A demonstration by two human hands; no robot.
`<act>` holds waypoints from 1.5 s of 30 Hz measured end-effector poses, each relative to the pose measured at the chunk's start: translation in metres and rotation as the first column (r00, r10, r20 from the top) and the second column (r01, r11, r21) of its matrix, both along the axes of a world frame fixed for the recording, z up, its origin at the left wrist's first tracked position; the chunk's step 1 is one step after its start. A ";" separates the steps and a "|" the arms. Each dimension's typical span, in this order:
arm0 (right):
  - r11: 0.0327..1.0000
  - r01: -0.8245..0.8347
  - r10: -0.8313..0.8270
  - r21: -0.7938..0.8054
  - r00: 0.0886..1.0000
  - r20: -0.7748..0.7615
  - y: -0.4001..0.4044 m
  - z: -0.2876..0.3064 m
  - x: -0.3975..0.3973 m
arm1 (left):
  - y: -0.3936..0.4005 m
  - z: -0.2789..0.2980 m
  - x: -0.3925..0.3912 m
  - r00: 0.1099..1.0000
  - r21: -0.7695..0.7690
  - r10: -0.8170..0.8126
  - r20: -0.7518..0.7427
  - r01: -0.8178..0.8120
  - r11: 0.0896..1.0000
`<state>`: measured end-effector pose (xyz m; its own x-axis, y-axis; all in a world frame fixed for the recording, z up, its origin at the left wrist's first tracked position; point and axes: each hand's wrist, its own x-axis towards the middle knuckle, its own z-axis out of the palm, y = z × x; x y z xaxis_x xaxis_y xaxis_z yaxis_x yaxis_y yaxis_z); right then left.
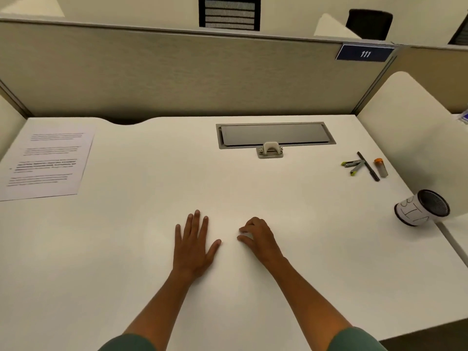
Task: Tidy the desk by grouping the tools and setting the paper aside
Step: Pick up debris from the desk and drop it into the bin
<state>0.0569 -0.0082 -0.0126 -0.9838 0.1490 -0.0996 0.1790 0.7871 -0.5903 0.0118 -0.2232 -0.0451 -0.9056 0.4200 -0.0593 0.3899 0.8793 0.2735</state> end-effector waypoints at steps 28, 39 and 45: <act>0.816 -0.022 0.078 0.577 0.994 -0.072 -0.027 -0.001 -0.006 | -0.002 0.000 -0.003 0.999 0.026 -0.017 0.037 0.017 1.000; 0.860 0.390 -0.386 -0.330 0.919 0.079 0.006 0.017 -0.005 | 0.004 0.005 -0.001 0.998 0.105 -0.051 0.021 0.049 0.993; 0.569 0.524 -0.531 -0.634 0.823 0.204 0.018 0.021 0.002 | 0.028 0.003 0.001 0.989 0.167 -0.148 -0.005 0.147 0.975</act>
<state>0.0593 0.0097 0.0089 -0.7530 0.5445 -0.3695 0.4300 -0.0179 -0.9027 0.0130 -0.1953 -0.0425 -0.8326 0.5536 0.0162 0.5093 0.7539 0.4151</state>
